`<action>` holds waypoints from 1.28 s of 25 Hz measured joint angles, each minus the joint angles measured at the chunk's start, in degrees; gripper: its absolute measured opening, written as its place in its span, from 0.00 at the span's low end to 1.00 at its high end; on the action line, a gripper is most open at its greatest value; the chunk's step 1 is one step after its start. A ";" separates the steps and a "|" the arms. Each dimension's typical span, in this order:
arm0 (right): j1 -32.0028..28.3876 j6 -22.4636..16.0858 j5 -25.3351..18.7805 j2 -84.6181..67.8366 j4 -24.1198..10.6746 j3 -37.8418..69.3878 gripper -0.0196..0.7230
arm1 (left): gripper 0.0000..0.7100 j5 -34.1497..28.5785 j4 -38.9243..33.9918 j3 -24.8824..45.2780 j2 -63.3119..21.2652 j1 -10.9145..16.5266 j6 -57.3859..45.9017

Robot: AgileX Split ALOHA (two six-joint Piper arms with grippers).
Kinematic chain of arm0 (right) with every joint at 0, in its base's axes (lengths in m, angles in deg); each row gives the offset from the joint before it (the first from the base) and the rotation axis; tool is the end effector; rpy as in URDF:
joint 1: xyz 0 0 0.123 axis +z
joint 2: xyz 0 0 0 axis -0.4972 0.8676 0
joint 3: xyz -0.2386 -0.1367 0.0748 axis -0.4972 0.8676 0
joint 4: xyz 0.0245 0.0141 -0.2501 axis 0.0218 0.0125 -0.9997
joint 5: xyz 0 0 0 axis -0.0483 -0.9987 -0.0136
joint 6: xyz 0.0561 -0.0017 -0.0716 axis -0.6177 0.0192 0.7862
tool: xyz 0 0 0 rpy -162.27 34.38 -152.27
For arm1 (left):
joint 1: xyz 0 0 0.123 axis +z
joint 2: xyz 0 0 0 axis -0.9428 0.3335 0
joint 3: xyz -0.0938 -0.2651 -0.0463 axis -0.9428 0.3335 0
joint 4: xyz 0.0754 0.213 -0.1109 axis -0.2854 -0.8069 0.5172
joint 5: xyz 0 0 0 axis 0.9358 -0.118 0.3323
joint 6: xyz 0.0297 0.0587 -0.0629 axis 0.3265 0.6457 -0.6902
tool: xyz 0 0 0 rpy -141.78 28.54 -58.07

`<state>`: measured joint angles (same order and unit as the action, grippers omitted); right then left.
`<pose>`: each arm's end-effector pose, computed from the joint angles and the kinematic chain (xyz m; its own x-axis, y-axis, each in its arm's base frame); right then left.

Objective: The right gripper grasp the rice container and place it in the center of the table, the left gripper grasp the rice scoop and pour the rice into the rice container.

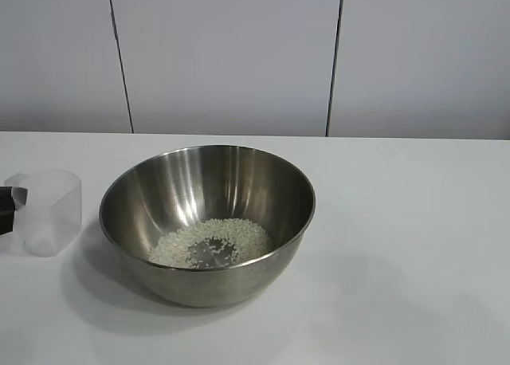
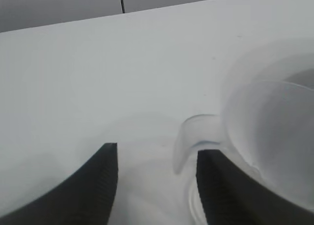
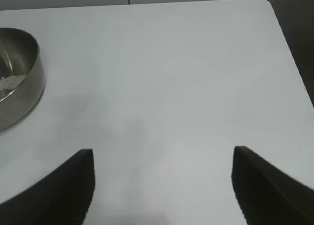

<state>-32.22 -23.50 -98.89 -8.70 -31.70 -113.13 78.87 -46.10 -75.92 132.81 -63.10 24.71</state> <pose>-0.0057 0.0016 0.2675 -0.4798 -0.0031 -0.8774 0.0189 0.9997 -0.0138 0.2667 0.0019 0.0751 -0.3575 0.1753 -0.9173 0.2942 0.9534 0.0675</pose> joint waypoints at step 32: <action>0.00 0.00 -0.05 0.00 0.00 0.00 0.75 | 0.53 -19.40 -11.13 -13.74 -21.31 22.44 -25.25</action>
<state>-32.22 -23.50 -98.94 -8.70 -31.70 -113.13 59.46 -57.23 -89.66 111.50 -40.66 -0.54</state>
